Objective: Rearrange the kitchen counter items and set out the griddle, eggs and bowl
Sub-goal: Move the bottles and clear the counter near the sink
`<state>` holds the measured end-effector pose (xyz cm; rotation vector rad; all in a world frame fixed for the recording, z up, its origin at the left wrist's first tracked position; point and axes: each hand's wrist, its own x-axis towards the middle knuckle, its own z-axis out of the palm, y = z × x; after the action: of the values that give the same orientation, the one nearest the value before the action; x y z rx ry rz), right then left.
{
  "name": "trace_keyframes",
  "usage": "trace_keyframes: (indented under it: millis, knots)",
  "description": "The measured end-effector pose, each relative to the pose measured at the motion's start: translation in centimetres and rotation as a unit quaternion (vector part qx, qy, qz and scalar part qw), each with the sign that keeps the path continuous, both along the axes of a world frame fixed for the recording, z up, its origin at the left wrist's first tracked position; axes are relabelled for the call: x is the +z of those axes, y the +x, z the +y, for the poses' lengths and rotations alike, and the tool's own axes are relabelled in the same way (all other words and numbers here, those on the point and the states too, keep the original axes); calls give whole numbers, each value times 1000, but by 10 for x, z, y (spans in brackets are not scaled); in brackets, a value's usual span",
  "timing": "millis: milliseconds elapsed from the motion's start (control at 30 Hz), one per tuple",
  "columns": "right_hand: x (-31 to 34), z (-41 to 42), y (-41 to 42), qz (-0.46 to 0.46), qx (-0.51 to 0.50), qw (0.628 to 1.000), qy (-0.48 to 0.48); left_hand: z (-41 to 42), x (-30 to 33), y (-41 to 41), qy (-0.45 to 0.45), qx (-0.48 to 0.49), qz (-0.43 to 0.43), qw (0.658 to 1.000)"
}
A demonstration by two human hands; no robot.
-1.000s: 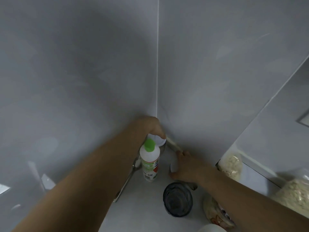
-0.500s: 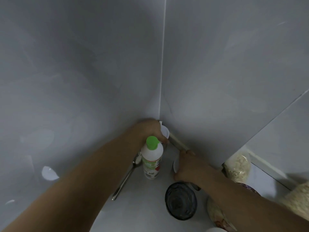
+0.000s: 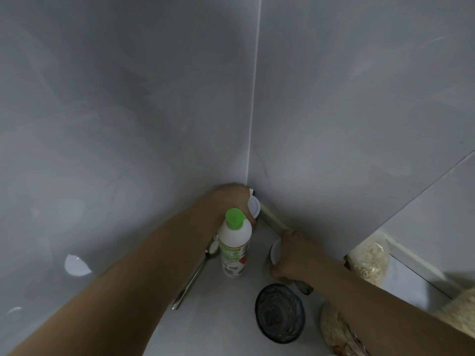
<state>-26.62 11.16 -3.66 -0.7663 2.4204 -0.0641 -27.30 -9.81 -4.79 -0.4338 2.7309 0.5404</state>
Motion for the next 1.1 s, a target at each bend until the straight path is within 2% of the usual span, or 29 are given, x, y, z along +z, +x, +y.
trace_keyframes:
  millis: [233,433,700,800,900,1100]
  knots:
    - [10,1,-4,0,-5,1000,-19,-3,17,3,33,-6,20,999]
    - [32,5,-3,4,-24,998,-50,3,52,4,35,2,2,999]
    - [111,27,14,39,-47,993,-98,30,150,23,12,11,68,998]
    - [146,47,27,59,-42,990,-118,52,194,39,-27,11,101,994]
    - [184,76,41,94,-43,986,-130,81,233,57,-57,-4,133,990]
    - [236,158,71,156,-85,974,-137,159,287,98,-56,-42,152,986]
